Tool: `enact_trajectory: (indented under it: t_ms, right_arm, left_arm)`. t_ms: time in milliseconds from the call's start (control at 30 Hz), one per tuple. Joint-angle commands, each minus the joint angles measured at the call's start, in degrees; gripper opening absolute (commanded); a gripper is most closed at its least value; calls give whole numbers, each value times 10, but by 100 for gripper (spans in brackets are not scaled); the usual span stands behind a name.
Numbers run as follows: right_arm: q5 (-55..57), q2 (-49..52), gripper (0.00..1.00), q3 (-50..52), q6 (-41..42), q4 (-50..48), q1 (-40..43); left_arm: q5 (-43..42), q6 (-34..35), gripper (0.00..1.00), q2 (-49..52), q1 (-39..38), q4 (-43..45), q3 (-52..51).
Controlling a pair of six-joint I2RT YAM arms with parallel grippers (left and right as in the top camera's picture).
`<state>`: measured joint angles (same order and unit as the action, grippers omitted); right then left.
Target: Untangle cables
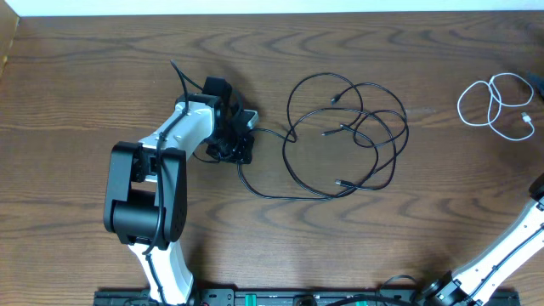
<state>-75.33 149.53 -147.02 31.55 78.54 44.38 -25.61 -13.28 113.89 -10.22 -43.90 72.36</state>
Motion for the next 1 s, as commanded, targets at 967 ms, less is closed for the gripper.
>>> enact_trajectory:
  t_ms: [967]
  right_arm:
    - [813,-6,99,-2,-385,-3,-248]
  left_arm:
    - [-8,5,8,-5,1,7,0]
